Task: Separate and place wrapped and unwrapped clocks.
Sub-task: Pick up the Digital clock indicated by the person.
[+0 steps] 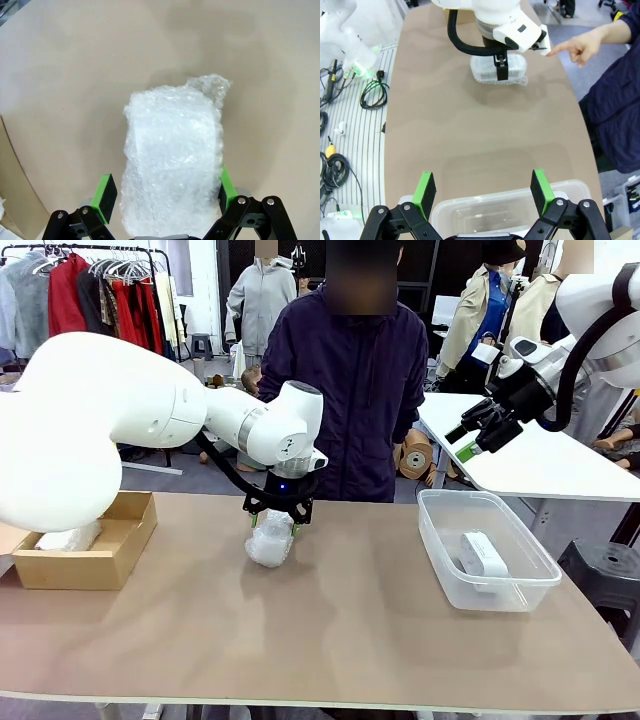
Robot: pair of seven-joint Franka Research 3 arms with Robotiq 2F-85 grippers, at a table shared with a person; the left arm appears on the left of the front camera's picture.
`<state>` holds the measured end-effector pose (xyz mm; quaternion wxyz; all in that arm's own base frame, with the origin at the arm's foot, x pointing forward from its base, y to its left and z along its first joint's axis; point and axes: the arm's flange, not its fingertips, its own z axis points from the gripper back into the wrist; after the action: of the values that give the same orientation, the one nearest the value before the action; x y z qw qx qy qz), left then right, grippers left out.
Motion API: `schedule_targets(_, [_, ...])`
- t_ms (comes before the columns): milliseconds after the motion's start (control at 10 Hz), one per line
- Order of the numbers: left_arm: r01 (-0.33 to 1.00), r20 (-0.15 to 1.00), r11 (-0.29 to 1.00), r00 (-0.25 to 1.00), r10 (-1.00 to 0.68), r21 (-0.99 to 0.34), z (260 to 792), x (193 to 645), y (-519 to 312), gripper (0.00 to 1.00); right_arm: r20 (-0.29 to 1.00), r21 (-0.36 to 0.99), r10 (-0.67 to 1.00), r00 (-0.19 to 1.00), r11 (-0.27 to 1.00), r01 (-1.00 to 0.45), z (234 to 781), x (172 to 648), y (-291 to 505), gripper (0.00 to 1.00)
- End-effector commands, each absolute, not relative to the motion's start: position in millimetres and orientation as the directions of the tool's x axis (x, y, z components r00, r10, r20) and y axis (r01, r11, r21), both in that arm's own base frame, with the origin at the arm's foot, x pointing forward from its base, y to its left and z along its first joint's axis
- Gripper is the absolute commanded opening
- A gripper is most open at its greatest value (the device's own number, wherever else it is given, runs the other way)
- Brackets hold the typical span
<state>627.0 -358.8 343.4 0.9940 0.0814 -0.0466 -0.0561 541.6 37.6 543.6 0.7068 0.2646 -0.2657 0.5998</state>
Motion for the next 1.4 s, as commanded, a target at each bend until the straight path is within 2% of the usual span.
schedule_targets(0, [0.126, 0.118, 0.974, 0.982, -0.149, 0.186, 339.4, 623.2, -344.1, 1.00, 0.693, 0.061, 0.705, 0.152, 0.153, -0.986, 546.1, 541.8, 38.9, 1.00])
schedule_targets(100, [0.151, 0.101, 0.964, 0.979, -0.176, 0.220, 338.2, 623.2, -344.5, 0.81, 0.693, 0.061, 0.705, 0.152, 0.153, -0.986, 546.1, 541.8, 38.9, 1.00])
schedule_targets(500, [0.179, 0.100, 0.965, 0.975, -0.201, 0.189, 343.8, 620.7, -347.9, 0.04, 0.693, 0.061, 0.705, 0.152, 0.153, -0.986, 546.1, 541.8, 38.9, 1.00])
schedule_targets(600, [0.188, 0.110, 0.966, 0.972, -0.209, 0.178, 351.3, 617.1, -349.2, 0.00, 0.693, 0.061, 0.705, 0.152, 0.153, -0.986, 546.1, 541.8, 38.9, 1.00])
schedule_targets(1000, [0.231, 0.213, 0.972, 0.948, -0.237, 0.053, 427.8, 588.4, -349.5, 0.00, 0.693, 0.061, 0.705, 0.152, 0.153, -0.986, 546.1, 541.8, 38.9, 1.00])
schedule_targets(1300, [0.260, 0.203, 0.964, 0.943, -0.264, 0.049, 490.7, 570.8, -358.1, 0.00, 0.693, 0.061, 0.705, 0.152, 0.153, -0.986, 546.1, 541.8, 38.9, 1.00])
